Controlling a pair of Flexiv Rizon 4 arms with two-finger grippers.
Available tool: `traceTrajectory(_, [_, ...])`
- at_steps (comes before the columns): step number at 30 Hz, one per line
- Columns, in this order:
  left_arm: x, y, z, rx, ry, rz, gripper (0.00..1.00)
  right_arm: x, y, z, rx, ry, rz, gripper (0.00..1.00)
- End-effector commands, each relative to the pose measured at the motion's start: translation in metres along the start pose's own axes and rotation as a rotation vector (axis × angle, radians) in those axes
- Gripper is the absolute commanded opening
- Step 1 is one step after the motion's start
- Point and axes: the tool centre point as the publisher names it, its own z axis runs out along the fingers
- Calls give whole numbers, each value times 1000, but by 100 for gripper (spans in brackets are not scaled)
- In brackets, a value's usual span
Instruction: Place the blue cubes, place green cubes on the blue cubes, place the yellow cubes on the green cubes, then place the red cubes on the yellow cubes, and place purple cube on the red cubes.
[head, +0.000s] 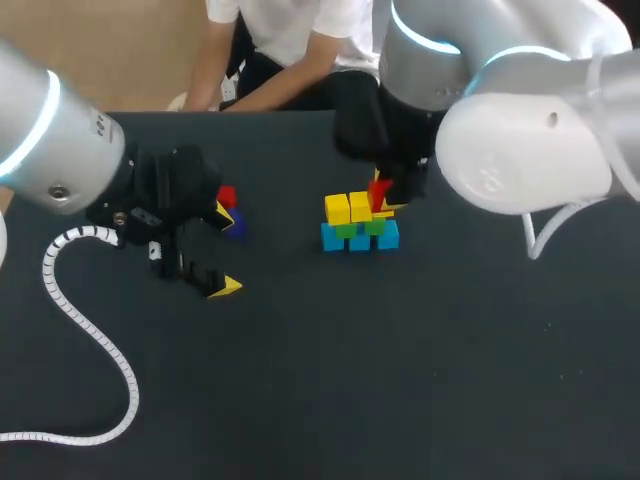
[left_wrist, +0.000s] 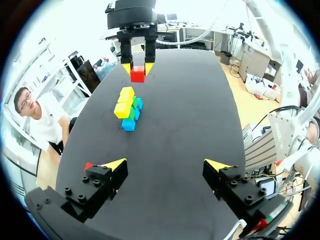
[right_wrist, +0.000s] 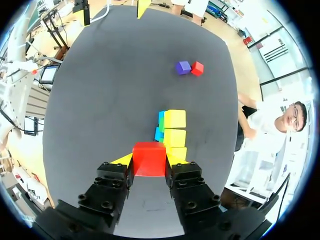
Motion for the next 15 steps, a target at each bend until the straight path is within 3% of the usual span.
traceTrajectory(1, [2,0,-1,3,-7,4,100,-2,-11,-1,-25,6,-2,0])
traceTrajectory(15, [2,0,-1,3,-7,4,100,-1,-22,5,-59,10,7,0])
